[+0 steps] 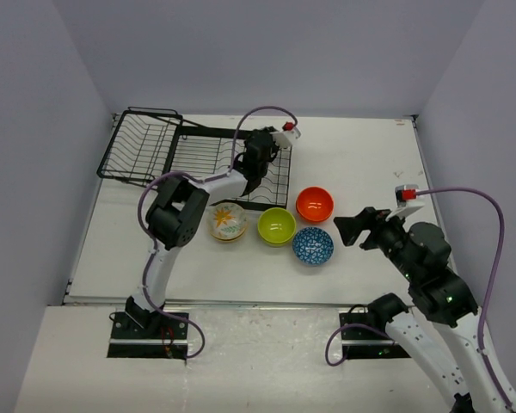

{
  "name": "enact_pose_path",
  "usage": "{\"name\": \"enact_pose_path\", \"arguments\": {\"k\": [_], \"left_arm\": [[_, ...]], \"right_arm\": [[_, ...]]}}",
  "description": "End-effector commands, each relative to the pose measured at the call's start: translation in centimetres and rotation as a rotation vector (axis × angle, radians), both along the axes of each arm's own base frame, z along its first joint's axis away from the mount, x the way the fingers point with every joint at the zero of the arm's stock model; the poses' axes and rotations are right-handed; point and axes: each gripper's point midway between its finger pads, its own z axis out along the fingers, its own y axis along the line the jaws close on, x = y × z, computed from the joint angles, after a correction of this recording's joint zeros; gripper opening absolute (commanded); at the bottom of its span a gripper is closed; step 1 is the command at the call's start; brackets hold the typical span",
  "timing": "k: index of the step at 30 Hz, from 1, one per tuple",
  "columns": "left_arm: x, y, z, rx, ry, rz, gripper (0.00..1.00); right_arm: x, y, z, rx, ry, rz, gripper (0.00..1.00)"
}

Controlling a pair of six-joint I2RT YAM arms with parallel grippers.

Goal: Unload the bowls from the dish rack

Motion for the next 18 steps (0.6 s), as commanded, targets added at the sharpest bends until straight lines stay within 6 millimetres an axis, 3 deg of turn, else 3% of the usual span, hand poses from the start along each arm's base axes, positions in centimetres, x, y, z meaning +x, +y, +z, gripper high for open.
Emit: {"name": "enact_pose_path", "arguments": {"k": [1,4,5,6,7,9,10,12,13,14,15,17,18], "left_arm": [[-1.1,0.3,11.0,-0.322,-0.151,0.038,0.00],[-2.5,0.4,13.2,-0.519,-0.098,0.043,0.00],[-3.6,0.4,14.8,-0.577,-0.074,0.022,0.00],[-4.4,0.5,14.6,-0.634,-0.049,0.027,0.00],[-5.6,0.6,16.0,-0.761,-0.022,0.027,0.00],[-7.1,0.5,15.8,-0.871,0.043,0.022,0.00],[-8.6,0.1,16.6,-0.995,0.109,0.008,0.00],[-10.2,-0.1,16.0,-1.107,0.207,0.031,0.00],[-12.0,-0.7,15.5,-1.194,0.305,0.021,0.00],[-13.0,-1.1,15.1,-1.238,0.354,0.006,0.00],[-14.1,-1.5,14.8,-1.287,0.394,-0.014,0.00],[-17.0,-2.1,14.1,-1.388,0.464,-0.082,0.00],[-18.1,-1.4,15.2,-1.456,0.444,-0.081,0.00]], "right_arm": [[0.4,0.2,2.6,0.035,-0.067,-0.005,0.81],[0.9,-0.3,3.2,0.081,-0.089,-0.057,0.82],[1.1,-0.4,3.4,0.099,-0.105,-0.069,0.83],[1.3,-0.4,3.6,0.119,-0.107,-0.078,0.83],[1.4,-0.4,3.7,0.127,-0.112,-0.086,0.84],[2.1,0.0,4.1,0.140,-0.136,-0.078,0.87],[2.3,0.7,4.1,0.135,-0.139,-0.045,0.89],[3.9,2.1,3.9,0.080,-0.146,0.011,0.94],[3.9,3.3,4.9,0.073,-0.156,0.076,0.95],[4.5,3.8,4.9,0.058,-0.140,0.090,0.95],[5.9,4.6,3.7,0.022,-0.083,0.105,0.95],[6.4,6.0,4.8,0.024,-0.070,0.164,0.90],[7.3,6.5,4.0,0.008,-0.026,0.155,0.89]]}}
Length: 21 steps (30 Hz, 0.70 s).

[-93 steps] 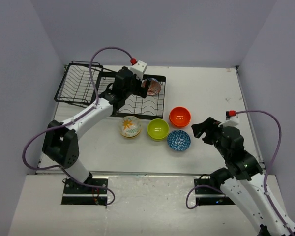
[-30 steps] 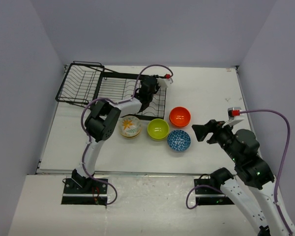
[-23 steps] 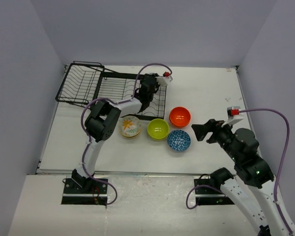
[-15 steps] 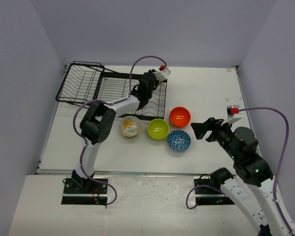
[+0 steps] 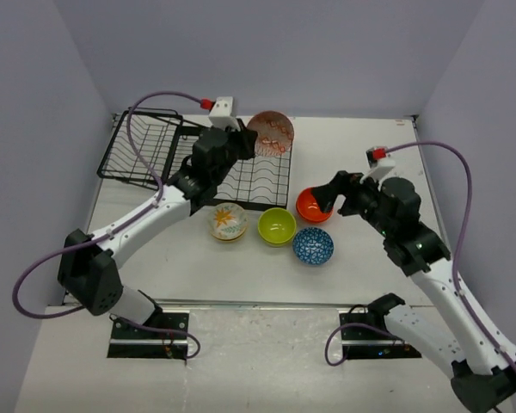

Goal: Unload the bowls from the dish rack

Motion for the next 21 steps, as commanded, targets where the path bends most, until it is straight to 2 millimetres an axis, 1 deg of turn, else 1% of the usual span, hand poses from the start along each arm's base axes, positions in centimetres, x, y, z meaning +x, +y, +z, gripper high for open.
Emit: {"name": "enact_pose_path", "arguments": {"k": [1,2,3,4,6,8,9,10,11,13,14,15,16,17,19,21], "left_arm": [[-4.9,-2.1,-3.2,-0.273,0.171,-0.091,0.00],[-5.6,-2.0,-3.1,-0.291,0.168,-0.088,0.00],[-6.6,-2.0,-2.2,-0.333,0.165,-0.080,0.00],[-7.2,-2.0,-2.5,-0.342,0.175,-0.076,0.00],[-7.9,-2.0,-1.7,-0.380,0.172,-0.054,0.00],[-9.1,-3.0,-1.6,-0.393,0.187,-0.077,0.00],[-9.7,-3.4,-1.4,-0.408,0.191,-0.083,0.00],[-10.0,-3.6,-1.3,-0.413,0.195,-0.088,0.00],[-10.3,-3.9,-1.2,-0.413,0.195,-0.093,0.00],[-11.1,-4.6,-1.4,-0.411,0.205,-0.103,0.00],[-11.8,-5.1,-1.5,-0.414,0.214,-0.113,0.00],[-11.9,-5.1,-1.5,-0.414,0.214,-0.113,0.00],[-12.1,-5.1,-1.5,-0.416,0.214,-0.115,0.00],[-12.3,-5.0,-1.4,-0.417,0.213,-0.115,0.00],[-12.4,-5.0,-1.4,-0.422,0.214,-0.117,0.00],[-12.5,-4.7,-1.2,-0.427,0.210,-0.111,0.00]], "right_arm": [[1.5,2.3,2.3,-0.015,-0.027,0.079,0.88],[1.9,2.2,2.9,-0.039,-0.028,0.035,0.87],[2.3,2.5,2.4,-0.057,-0.008,0.028,0.87],[2.5,2.6,2.7,-0.064,0.001,0.019,0.87],[2.7,3.1,2.4,-0.064,0.027,0.011,0.83],[3.1,4.0,1.7,-0.076,0.055,0.015,0.81],[3.3,4.1,1.8,-0.075,0.059,0.006,0.75],[3.4,4.7,1.0,-0.094,0.082,0.009,0.72],[3.5,4.8,1.0,-0.100,0.084,0.002,0.70],[3.7,5.1,1.2,-0.115,0.078,-0.012,0.52],[4.5,4.3,0.9,-0.166,0.076,-0.083,0.25],[4.8,3.8,1.0,-0.176,0.072,-0.114,0.21],[5.0,3.5,0.8,-0.190,0.075,-0.138,0.19],[5.3,2.9,0.7,-0.210,0.072,-0.171,0.14],[5.5,2.6,0.4,-0.225,0.074,-0.188,0.09],[5.8,2.3,-0.1,-0.241,0.080,-0.211,0.00]]}}
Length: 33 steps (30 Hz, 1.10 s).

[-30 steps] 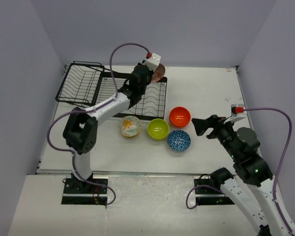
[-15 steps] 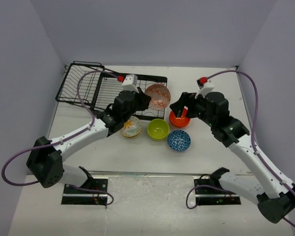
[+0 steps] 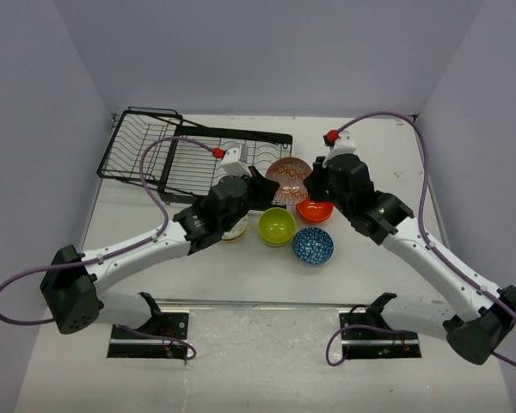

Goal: Unload the bowls from the dish rack

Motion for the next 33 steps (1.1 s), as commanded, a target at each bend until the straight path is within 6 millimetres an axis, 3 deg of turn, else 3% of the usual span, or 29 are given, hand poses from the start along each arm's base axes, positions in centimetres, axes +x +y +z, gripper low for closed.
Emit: {"name": "enact_pose_path", "arguments": {"k": [1,5,7,10,11,15,16,18,19,20,24,26,29,33], "left_arm": [[-0.1,0.6,4.8,-0.156,-0.067,0.036,0.00],[-0.4,1.0,5.4,-0.134,-0.099,0.024,0.00],[-0.6,1.2,5.9,-0.122,-0.127,0.016,0.44],[-0.9,1.4,6.8,-0.107,-0.167,-0.006,0.74],[-1.0,1.5,7.0,-0.100,-0.173,-0.010,0.99],[-1.7,2.8,8.3,-0.058,-0.209,-0.010,1.00],[-2.0,4.4,8.7,-0.026,-0.220,0.023,1.00],[-2.5,6.4,9.3,0.007,-0.238,0.060,1.00],[-3.3,8.5,9.8,0.043,-0.255,0.094,1.00],[-3.7,9.5,9.5,0.072,-0.256,0.103,1.00],[-6.0,13.0,9.3,0.189,-0.262,0.087,1.00],[-7.2,14.1,7.5,0.260,-0.222,0.055,1.00],[-8.9,16.1,6.5,0.323,-0.210,0.030,1.00],[-10.9,18.5,6.8,0.322,-0.280,0.008,1.00]], "right_arm": [[1.3,-2.1,1.4,-0.028,-0.051,-0.125,0.00],[1.1,-1.8,0.4,-0.019,-0.032,-0.114,0.00],[1.1,-1.5,0.0,-0.012,-0.016,-0.105,0.00],[1.2,-1.3,-0.3,0.000,0.000,-0.098,0.00],[1.3,-1.6,-0.5,-0.003,0.007,-0.108,0.00],[1.2,-3.4,-1.8,0.013,0.083,-0.116,0.00],[0.7,-3.7,-2.2,0.018,0.115,-0.102,0.00],[-1.6,-4.1,-4.2,0.005,0.230,-0.019,0.00],[-2.6,-4.2,-5.2,-0.007,0.278,0.008,0.00],[-4.2,-5.0,-7.1,-0.048,0.368,0.017,0.00],[-7.3,-5.6,-10.8,-0.099,0.505,0.065,0.00],[-8.2,-5.9,-12.1,-0.092,0.528,0.070,0.00],[-8.5,-6.4,-13.3,-0.094,0.559,0.048,0.00],[-8.4,-6.2,-14.0,-0.077,0.599,0.061,0.00]]}}
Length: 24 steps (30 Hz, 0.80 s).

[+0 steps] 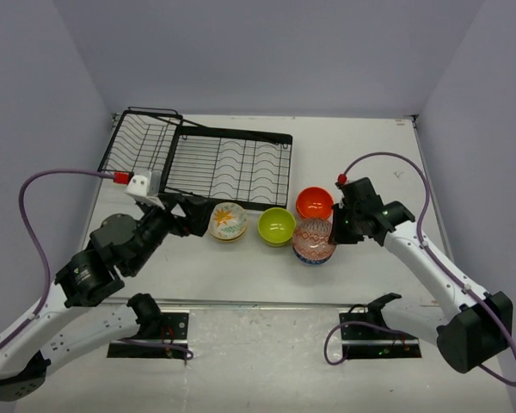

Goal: Unload the bowls from the dish rack

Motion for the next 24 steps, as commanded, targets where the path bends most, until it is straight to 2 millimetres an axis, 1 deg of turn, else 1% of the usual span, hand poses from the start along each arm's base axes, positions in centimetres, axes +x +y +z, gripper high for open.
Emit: {"name": "enact_pose_path", "arguments": {"k": [1,2,3,4,6,7,8,9,10,12,14,15,18,22,24], "left_arm": [[-1.8,2.3,-2.0,0.110,-0.022,-0.028,1.00],[-2.0,2.6,-2.1,0.111,-0.032,-0.029,1.00],[-2.4,3.4,-1.7,0.096,-0.062,-0.025,1.00],[-2.2,3.8,-2.7,0.107,-0.059,0.002,1.00],[-2.2,5.0,-3.0,0.087,-0.081,0.049,1.00],[-1.6,5.9,-3.8,0.086,-0.081,0.112,1.00],[-1.5,6.4,-3.9,0.075,-0.086,0.141,1.00],[-1.7,6.9,-3.6,0.053,-0.100,0.155,1.00],[-1.8,7.1,-3.5,0.049,-0.104,0.155,1.00],[-2.1,7.7,-3.1,0.033,-0.116,0.166,1.00],[-2.1,8.4,-3.4,0.038,-0.113,0.191,1.00],[-2.1,9.0,-3.8,0.040,-0.098,0.222,1.00],[-2.3,9.9,-4.1,0.025,-0.088,0.253,1.00],[-2.5,10.4,-3.7,-0.001,-0.104,0.265,1.00],[-2.5,10.6,-3.7,-0.003,-0.107,0.273,1.00]], "right_arm": [[1.0,1.0,1.0,0.069,-0.024,0.020,0.00],[1.2,0.8,0.6,0.068,-0.007,0.011,0.00],[1.2,0.8,0.3,0.069,0.006,0.016,0.00],[1.2,0.9,0.1,0.081,0.020,0.021,0.01],[1.4,1.1,-0.9,0.079,0.061,0.021,0.01],[1.5,1.0,-1.3,0.076,0.075,0.019,0.01],[1.8,0.8,-1.6,0.074,0.078,0.004,0.01],[2.0,0.7,-2.0,0.075,0.092,-0.005,0.00],[2.1,0.8,-2.1,0.085,0.095,-0.008,0.00],[2.5,1.5,-2.2,0.129,0.092,0.009,0.01],[2.6,1.4,-2.5,0.122,0.103,-0.001,0.03],[2.6,1.3,-2.9,0.113,0.118,-0.009,0.04],[2.5,1.3,-3.5,0.106,0.140,-0.011,0.09],[2.3,1.0,-4.7,0.085,0.176,-0.021,0.12],[2.2,1.0,-4.9,0.082,0.182,-0.020,0.14]]}}
